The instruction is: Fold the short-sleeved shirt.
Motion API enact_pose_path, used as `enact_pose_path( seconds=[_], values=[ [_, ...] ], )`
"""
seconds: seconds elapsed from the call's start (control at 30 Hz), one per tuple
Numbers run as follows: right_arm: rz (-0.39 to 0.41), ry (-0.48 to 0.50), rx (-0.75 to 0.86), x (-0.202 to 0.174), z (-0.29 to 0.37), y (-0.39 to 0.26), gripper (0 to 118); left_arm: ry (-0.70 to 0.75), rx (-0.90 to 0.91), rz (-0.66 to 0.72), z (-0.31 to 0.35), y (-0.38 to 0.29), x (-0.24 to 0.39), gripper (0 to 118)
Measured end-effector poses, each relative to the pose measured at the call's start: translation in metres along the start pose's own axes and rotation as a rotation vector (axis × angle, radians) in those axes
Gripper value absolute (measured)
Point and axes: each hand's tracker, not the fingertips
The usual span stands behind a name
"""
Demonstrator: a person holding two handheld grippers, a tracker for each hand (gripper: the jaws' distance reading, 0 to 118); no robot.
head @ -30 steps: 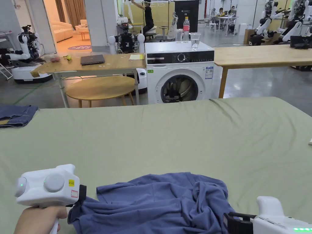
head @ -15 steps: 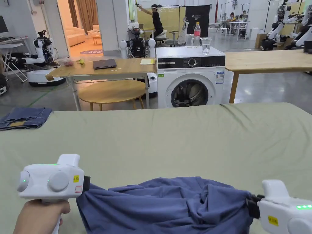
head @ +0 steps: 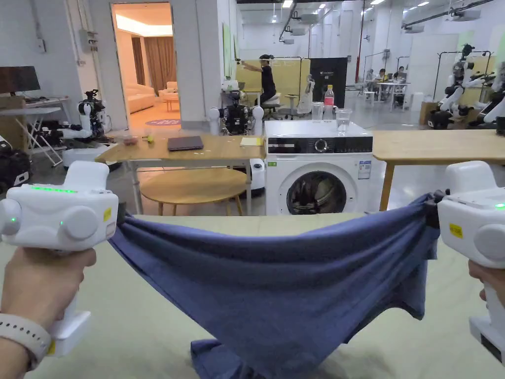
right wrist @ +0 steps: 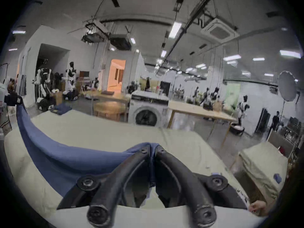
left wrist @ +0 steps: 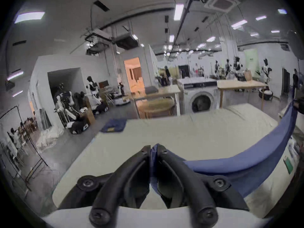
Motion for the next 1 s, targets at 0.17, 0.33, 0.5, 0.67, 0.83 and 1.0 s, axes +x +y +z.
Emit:
enact_pose_path(
  seconds=[0.17,0.33,0.5,0.67,0.83,1.0],
  values=[
    [-0.015,-0.021,0.107,0.002,-0.006,0.064,3,0.031,0.104,0.083,-0.008,0.061,-0.033,1],
    [-0.012,-0.058,0.201,-0.003,-0.011,0.112,3,0.051,0.188,0.11,-0.019,0.11,-0.051,1],
    [-0.009,-0.08,0.247,-0.003,-0.018,0.139,3,0.07,0.227,0.103,-0.029,0.141,-0.055,1],
    [-0.003,-0.073,0.222,-0.01,-0.036,0.116,3,0.067,0.168,0.09,-0.058,0.117,-0.049,1],
    [-0.002,-0.081,0.134,-0.016,-0.055,0.06,3,0.076,0.047,0.088,-0.095,0.056,-0.046,1],
    [-0.047,-0.056,0.102,0.003,-0.031,0.015,3,-0.016,0.047,0.114,-0.062,0.015,-0.045,1]
  ],
)
